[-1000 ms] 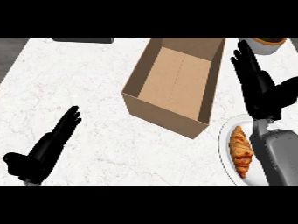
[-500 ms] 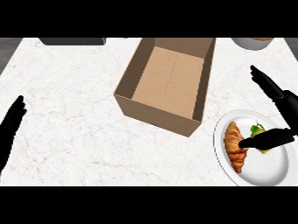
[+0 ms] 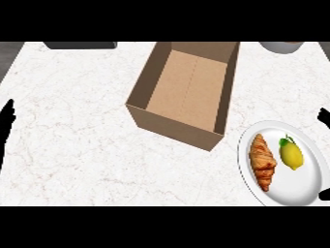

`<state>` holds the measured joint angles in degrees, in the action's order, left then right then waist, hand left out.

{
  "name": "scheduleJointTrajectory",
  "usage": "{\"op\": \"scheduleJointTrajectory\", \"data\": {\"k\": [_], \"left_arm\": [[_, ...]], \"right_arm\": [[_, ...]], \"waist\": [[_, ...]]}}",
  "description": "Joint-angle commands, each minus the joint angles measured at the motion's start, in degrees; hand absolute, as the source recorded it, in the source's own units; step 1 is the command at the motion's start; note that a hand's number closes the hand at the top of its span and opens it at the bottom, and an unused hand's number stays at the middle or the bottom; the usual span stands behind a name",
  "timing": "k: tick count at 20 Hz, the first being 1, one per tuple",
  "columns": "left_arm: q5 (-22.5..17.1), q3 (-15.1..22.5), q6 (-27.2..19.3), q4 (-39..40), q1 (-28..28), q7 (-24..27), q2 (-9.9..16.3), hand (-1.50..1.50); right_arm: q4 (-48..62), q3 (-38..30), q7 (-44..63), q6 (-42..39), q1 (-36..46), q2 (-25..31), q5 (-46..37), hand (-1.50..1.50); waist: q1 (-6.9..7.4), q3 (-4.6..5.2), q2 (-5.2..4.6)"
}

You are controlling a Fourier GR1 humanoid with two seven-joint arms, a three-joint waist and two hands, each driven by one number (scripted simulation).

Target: Pick the lemon from the plate and place it in the cardboard box

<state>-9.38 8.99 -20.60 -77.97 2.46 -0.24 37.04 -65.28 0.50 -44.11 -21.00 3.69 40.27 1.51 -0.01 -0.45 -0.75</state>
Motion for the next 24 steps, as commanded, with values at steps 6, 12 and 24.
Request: {"op": "scheduleJointTrajectory", "data": {"k": [6,12,24], "left_arm": [[3.6,2.5,-0.9,2.7,5.1,-2.9,-2.5,0.0],[4.1,1.4,0.1,3.1,3.6,-1.5,-2.9,0.0],[7.0,-3.7,3.0,4.6,3.6,-1.6,-4.5,0.0]], "right_arm": [[12.9,5.8,-11.3,4.8,9.3,11.3,-19.5,-1.5],[14.8,14.0,-6.4,6.7,13.9,11.1,-30.9,-1.5],[20.4,17.4,1.4,3.7,22.9,3.6,-44.8,-1.5]], "waist": [[1.7,0.27,0.0],[1.39,0.41,0.47],[0.42,0.44,0.7]]}}
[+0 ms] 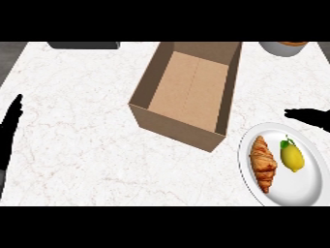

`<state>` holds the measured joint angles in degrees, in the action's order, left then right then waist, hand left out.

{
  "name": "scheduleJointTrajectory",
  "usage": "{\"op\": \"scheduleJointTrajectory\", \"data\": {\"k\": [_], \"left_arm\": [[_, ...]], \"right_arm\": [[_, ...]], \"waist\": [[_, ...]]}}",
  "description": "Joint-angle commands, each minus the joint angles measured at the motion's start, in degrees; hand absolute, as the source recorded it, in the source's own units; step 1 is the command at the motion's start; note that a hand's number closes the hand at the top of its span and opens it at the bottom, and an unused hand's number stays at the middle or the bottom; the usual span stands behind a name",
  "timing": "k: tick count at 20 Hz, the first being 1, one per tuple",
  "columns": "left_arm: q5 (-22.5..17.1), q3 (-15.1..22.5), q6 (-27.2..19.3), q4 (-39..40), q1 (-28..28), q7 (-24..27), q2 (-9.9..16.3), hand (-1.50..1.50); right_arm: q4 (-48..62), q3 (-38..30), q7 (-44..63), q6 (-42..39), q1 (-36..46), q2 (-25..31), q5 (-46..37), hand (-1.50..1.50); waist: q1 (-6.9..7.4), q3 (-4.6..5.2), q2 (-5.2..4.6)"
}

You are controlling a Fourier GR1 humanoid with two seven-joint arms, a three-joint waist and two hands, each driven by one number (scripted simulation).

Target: Pick the lemon from the plate and place it in the cardboard box

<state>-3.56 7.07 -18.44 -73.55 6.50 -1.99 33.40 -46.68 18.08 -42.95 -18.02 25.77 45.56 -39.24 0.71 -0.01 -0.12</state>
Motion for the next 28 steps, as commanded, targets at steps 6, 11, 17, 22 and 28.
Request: {"op": "scheduleJointTrajectory", "data": {"k": [6,11,17,22,28], "left_arm": [[2.7,-4.2,2.8,-2.4,-0.1,-2.7,-0.9,0.0],[4.8,-5.6,3.4,1.0,-1.7,2.0,-4.9,0.0],[7.2,-7.4,5.2,2.1,0.4,0.9,-6.1,0.0],[9.7,-7.0,3.3,-1.0,-0.8,-1.1,-8.3,0.0],[10.4,-8.9,5.9,-1.1,0.1,-2.3,-8.0,0.0]], "right_arm": [[2.4,-1.3,1.6,3.3,-0.8,-6.1,-7.6,-1.5],[3.9,-3.0,1.0,3.2,-0.1,-7.8,-10.8,-1.5],[1.1,-6.0,-4.6,-1.0,-1.4,-6.6,-10.5,-1.5],[-11.9,-6.1,-1.3,-6.7,-6.8,-6.7,-8.4,-1.5],[-15.0,-4.1,6.1,-6.8,-7.1,-9.2,-13.5,-1.5]], "waist": [[-0.54,0.0,0.15],[-0.53,0.01,0.13],[-0.59,0.01,0.1],[-0.87,0.03,0.21],[-0.58,0.01,0.12]]}}
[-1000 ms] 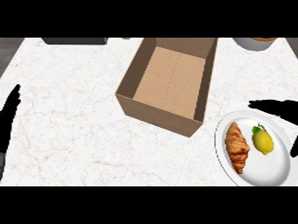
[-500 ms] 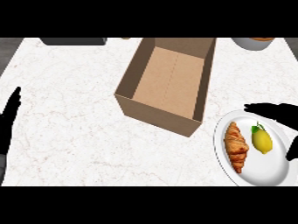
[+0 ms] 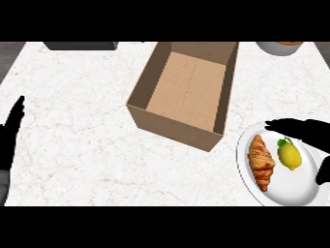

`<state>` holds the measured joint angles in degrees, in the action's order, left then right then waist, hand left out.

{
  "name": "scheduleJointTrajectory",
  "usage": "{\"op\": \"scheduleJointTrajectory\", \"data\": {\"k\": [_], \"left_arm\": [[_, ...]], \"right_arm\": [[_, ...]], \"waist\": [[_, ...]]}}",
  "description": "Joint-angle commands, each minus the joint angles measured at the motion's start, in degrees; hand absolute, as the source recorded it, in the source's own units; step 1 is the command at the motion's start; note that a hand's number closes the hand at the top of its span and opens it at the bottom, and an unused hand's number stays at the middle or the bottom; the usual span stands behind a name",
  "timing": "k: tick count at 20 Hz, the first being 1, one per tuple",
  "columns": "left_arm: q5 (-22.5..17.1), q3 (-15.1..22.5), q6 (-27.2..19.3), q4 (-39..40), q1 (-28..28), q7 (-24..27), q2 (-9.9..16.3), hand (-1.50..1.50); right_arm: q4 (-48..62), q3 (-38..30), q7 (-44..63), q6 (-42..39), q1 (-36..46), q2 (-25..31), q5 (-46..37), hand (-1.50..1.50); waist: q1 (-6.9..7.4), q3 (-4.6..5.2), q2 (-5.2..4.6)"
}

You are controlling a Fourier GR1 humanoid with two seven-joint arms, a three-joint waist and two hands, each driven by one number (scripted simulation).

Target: Pick the lemon from the plate and place it in the cardboard box

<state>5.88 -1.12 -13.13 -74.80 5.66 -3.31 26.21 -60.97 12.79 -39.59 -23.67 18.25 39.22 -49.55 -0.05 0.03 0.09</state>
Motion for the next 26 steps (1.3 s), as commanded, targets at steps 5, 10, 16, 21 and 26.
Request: {"op": "scheduleJointTrajectory", "data": {"k": [5,10,16,21,26], "left_arm": [[-0.7,-4.5,4.2,1.1,0.0,2.5,1.4,0.0],[2.2,-3.7,4.0,-1.6,0.2,-0.7,-1.1,0.0],[2.7,-4.9,4.5,2.5,2.5,1.4,-1.7,0.0],[3.3,-4.7,4.3,-1.2,-0.3,-0.2,-3.2,0.0],[4.5,-4.0,4.1,-0.1,3.1,-1.2,-3.5,0.0]], "right_arm": [[-2.4,1.0,10.4,-2.7,-0.7,-6.2,-6.0,-1.5],[13.4,-1.9,5.1,4.8,5.6,-9.6,-10.0,1.5],[12.3,-4.3,2.5,19.5,2.4,-11.7,-11.3,1.5],[11.4,-7.8,0.7,25.2,3.0,-10.4,-11.1,1.5],[20.7,-12.9,-1.5,24.3,15.9,-9.5,-8.8,1.5]], "waist": [[0.13,-0.01,-0.06],[0.54,-0.06,-0.2],[0.21,-0.04,-0.18],[0.27,-0.05,-0.1],[1.29,-0.11,-0.5]]}}
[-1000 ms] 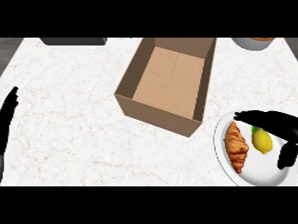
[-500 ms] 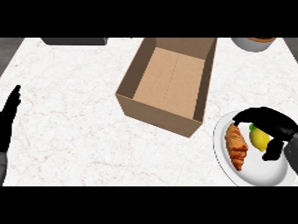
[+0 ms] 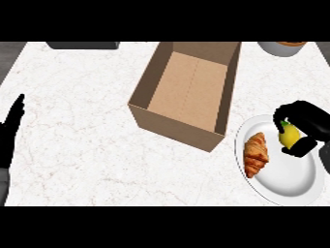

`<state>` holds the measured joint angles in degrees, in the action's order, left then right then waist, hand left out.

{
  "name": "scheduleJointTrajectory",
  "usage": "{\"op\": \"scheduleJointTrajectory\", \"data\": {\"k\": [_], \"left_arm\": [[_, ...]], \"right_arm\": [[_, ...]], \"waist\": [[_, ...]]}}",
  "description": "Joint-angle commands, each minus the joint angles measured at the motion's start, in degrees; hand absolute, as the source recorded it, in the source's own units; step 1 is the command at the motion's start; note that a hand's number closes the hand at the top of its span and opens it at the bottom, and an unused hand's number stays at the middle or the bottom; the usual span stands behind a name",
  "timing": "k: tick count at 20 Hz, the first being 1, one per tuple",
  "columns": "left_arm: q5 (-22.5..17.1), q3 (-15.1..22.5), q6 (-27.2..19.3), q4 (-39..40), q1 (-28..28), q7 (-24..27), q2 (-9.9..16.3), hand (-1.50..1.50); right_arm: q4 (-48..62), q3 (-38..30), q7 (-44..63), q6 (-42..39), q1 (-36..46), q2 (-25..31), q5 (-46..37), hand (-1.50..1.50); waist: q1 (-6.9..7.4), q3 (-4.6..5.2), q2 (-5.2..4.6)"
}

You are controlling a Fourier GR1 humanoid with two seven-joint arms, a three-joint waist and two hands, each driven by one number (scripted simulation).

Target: Pick the lemon from the plate and place it in the cardboard box

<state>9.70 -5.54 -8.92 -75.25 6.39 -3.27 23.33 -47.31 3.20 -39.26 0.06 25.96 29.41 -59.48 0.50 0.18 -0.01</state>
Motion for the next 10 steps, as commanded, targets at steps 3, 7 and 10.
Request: {"op": "scheduleJointTrajectory", "data": {"k": [3,7,10], "left_arm": [[0.2,1.1,1.5,-0.9,-0.6,2.4,-0.4,0.0],[0.2,0.7,1.2,-0.8,-0.5,1.5,-1.0,0.0],[0.5,1.1,1.6,-2.9,2.6,-3.8,-0.4,0.0]], "right_arm": [[16.4,-7.6,-5.4,-0.1,15.3,4.1,3.3,1.5],[21.2,-10.7,-8.3,2.5,21.9,6.3,4.3,1.5],[22.2,-14.6,-12.5,4.8,24.0,6.5,8.3,1.5]], "waist": [[3.51,-0.43,-1.27],[2.61,-0.34,-0.97],[2.5,-0.46,-1.0]]}}
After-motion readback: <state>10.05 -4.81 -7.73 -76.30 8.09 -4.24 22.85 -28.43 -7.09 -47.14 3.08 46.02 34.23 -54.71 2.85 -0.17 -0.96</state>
